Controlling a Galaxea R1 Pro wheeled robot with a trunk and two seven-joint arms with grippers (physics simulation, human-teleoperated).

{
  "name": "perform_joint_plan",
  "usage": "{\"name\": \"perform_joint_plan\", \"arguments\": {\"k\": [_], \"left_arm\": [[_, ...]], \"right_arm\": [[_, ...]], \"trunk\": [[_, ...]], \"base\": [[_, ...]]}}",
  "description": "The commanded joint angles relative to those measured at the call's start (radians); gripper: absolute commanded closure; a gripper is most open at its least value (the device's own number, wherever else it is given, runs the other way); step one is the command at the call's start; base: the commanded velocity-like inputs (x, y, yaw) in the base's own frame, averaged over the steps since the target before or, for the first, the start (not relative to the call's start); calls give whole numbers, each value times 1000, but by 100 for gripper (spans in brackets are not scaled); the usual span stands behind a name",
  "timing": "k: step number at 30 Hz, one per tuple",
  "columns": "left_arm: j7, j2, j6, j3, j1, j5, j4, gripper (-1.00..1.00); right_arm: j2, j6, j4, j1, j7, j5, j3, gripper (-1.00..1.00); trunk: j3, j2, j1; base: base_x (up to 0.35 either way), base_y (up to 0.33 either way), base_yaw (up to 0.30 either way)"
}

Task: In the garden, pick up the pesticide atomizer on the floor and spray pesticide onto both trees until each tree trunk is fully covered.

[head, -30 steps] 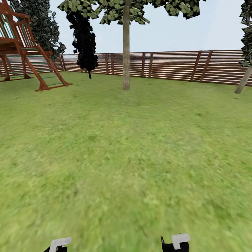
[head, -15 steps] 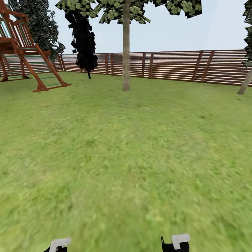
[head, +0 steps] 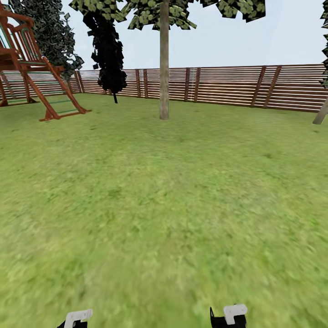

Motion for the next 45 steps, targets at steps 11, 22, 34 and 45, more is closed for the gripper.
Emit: {"name": "perform_joint_plan", "arguments": {"k": [11, 22, 34, 45], "left_arm": [[0, 0, -3, -2, -1, 6, 1, 100], [0, 0, -3, -2, -1, 6, 1, 100], [-1, 0, -3, -2, -1, 6, 1, 100], [0, 0, -3, -2, -1, 6, 1, 100]], "right_arm": [[0, 0, 1, -1, -10, 5, 8, -100], [0, 0, 1, -1, -10, 5, 8, -100], [0, 0, 1, -1, -10, 6, 8, -100], [0, 0, 1, -1, -10, 5, 8, -100]], "trunk": [[-1, 0, 0], [-1, 0, 0], [-1, 0, 0], [-1, 0, 0]], "base": [[339, 0, 0], [339, 0, 0], [338, 0, 0], [339, 0, 0]]}}
